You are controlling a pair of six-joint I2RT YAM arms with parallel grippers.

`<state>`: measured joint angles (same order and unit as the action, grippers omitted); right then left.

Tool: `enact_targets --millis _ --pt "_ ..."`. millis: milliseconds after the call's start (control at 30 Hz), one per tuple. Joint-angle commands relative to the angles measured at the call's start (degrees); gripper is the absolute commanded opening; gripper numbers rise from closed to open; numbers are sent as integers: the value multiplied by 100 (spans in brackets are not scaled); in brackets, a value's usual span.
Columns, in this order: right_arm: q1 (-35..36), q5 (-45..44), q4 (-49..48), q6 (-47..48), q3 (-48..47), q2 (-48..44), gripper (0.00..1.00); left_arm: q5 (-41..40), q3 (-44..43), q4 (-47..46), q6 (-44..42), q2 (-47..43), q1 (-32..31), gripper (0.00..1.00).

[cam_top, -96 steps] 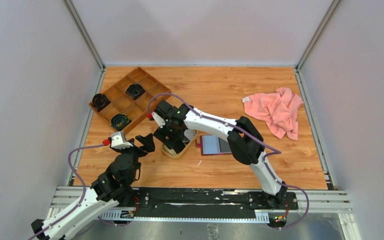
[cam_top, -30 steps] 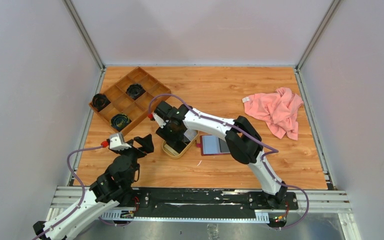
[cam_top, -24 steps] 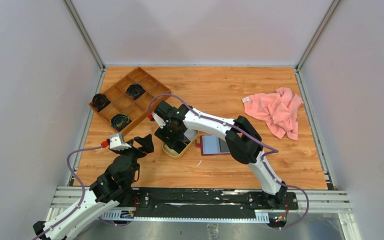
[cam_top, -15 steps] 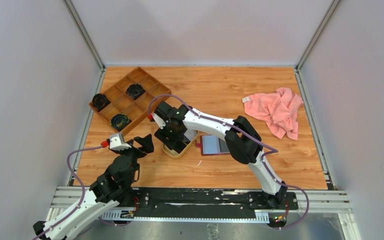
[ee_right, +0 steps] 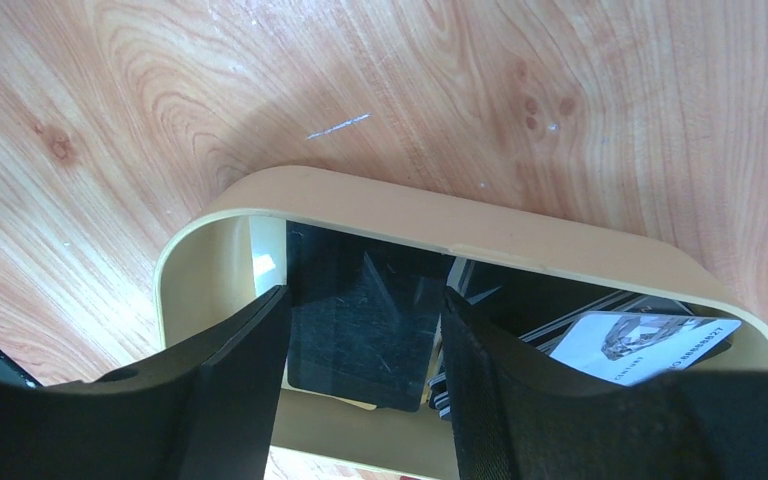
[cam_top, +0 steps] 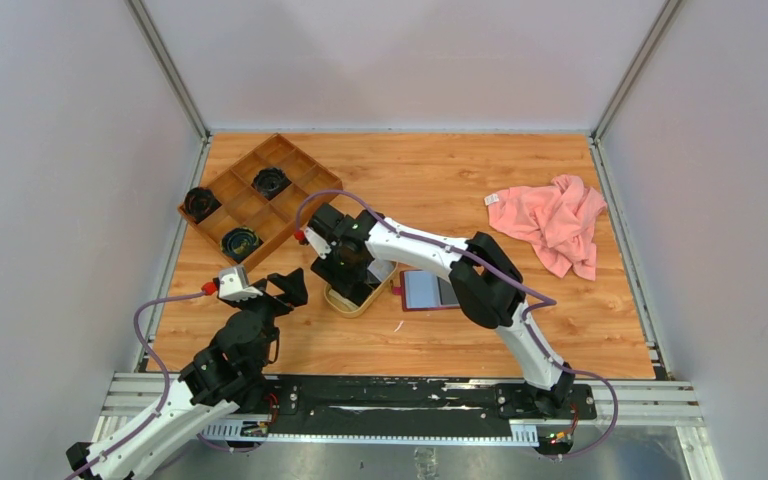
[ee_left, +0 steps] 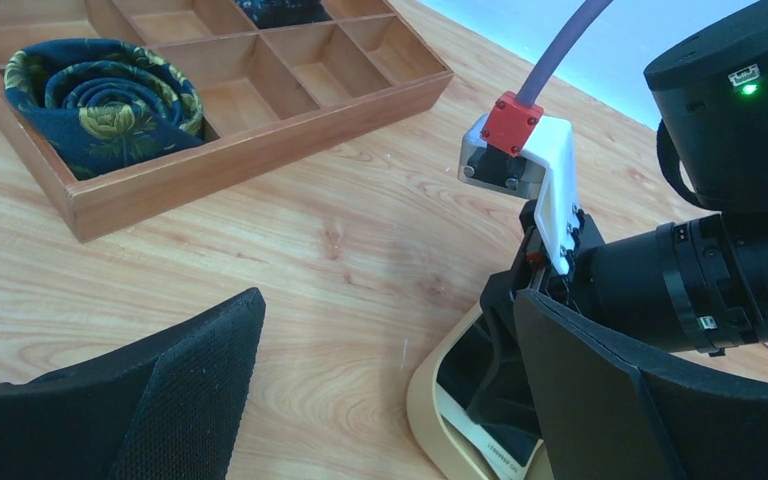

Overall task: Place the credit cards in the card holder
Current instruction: Pick up the credit card from the storage box.

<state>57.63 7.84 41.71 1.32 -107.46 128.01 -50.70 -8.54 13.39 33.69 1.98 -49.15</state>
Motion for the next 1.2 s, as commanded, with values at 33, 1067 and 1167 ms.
enact_targets --millis 33,1067,1167 --pt "34 -54 241 129 91 43 49 -248 90 18 129 -84 17 100" --pt "-252 1139 276 59 117 -557 47 -265 83 24 158 -77 19 100" --pt "-272 1115 276 67 137 -543 47 -265 81 24 160 -67 19 100"
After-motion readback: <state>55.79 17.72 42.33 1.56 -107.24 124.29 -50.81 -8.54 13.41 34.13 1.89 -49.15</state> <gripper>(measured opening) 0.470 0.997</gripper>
